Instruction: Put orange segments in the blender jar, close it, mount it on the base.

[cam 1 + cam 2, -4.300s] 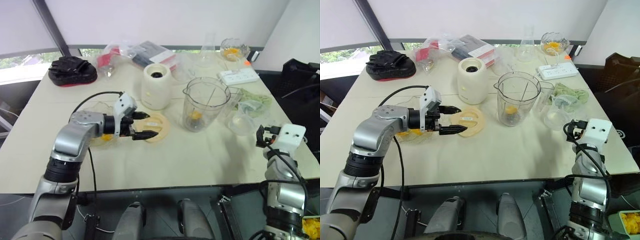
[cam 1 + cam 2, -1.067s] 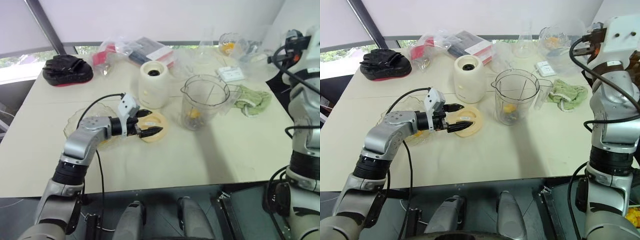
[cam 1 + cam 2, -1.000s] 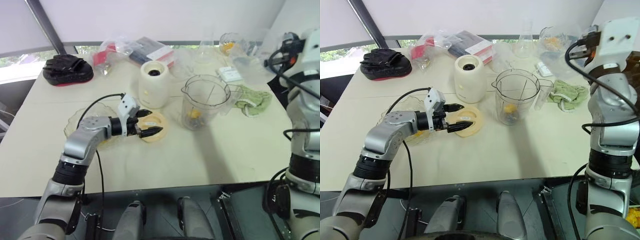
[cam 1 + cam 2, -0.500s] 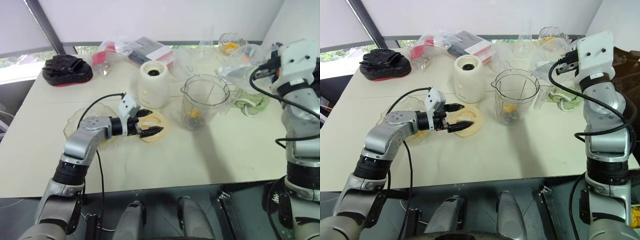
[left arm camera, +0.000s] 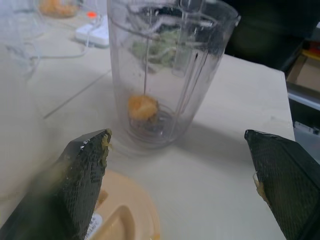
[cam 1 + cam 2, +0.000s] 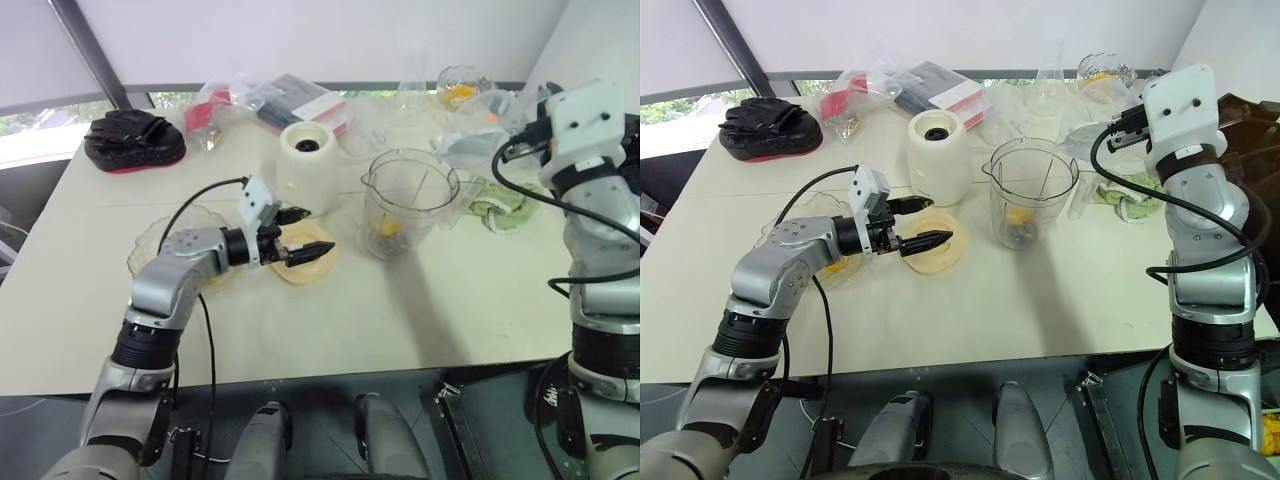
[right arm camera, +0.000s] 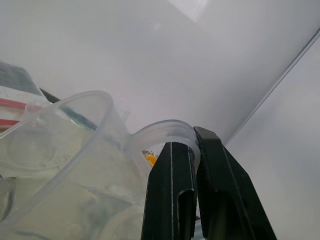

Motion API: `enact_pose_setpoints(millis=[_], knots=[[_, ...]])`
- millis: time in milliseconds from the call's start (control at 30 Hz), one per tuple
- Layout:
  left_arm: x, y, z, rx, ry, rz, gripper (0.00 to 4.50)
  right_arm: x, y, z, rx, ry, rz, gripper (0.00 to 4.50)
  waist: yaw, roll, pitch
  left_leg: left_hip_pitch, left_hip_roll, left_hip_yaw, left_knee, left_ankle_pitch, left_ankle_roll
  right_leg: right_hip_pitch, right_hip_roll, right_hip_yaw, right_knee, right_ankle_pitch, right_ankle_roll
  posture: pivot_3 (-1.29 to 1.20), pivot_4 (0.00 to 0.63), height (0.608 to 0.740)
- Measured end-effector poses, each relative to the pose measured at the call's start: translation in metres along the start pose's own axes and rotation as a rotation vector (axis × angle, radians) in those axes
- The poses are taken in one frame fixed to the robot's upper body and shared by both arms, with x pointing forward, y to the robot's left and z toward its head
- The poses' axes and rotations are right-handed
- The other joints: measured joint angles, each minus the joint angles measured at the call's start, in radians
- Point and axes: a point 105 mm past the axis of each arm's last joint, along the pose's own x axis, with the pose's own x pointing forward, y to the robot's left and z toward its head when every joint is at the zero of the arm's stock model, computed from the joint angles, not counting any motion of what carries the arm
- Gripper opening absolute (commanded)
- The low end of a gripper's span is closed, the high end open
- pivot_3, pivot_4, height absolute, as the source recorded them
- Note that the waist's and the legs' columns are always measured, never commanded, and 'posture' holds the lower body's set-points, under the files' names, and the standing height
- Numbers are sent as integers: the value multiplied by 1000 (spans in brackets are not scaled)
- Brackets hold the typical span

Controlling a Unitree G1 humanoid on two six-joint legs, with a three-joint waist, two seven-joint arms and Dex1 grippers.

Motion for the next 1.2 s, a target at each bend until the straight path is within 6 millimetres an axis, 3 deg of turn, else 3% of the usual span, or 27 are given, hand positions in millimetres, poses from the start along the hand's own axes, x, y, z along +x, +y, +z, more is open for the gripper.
enact_pose_setpoints(millis=[733,867,1033,1200], knots=[[0,1,1,-2,3,9,4482,1,4,5,-84,-42,29,39,0,0,0,0,0,0,1,0,0,0,0,0,1,0,0,0,150,740],[1,1,0,-6,7,9,4482,0,-2,-11,106,40,-39,39,1,0,0,0,0,0,1,0,0,0,0,0,1,0,0,0,150,740],[1,1,0,-7,9,10,4482,-1,-30,-33,467,168,-224,39,1,0,0,0,0,0,1,0,0,0,0,0,2,0,0,0,150,740],[1,1,0,-8,10,9,4482,-11,-51,-57,638,245,-366,39,2,0,0,0,0,0,1,0,0,0,0,0,2,0,0,0,150,740]])
